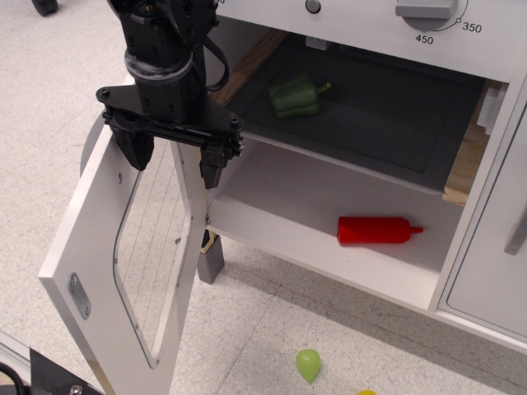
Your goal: Close oven
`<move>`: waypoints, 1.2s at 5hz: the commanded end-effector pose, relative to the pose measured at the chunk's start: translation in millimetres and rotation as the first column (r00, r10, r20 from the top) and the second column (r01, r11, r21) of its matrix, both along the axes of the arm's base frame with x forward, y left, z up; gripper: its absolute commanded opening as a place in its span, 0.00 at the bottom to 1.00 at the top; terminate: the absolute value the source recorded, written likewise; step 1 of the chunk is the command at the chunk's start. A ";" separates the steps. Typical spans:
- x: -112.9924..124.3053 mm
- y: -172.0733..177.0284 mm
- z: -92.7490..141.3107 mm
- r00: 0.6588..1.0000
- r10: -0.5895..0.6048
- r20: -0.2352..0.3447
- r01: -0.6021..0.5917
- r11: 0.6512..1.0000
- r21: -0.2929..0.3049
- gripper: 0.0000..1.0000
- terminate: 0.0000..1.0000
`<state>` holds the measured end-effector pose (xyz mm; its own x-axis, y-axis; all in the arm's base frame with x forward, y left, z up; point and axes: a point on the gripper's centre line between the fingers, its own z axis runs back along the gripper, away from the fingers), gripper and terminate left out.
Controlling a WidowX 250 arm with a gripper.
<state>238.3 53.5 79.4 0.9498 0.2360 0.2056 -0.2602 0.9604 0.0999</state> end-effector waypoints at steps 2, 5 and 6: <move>-8.8 -4.5 20.0 1.000 0.029 -0.007 -0.029 0.999 -0.020 1.00 0.00; -45.2 18.4 64.5 0.991 0.102 -0.089 -0.108 0.992 -0.059 1.00 0.00; -52.4 24.9 66.4 0.991 0.110 -0.082 -0.115 0.992 -0.059 1.00 0.00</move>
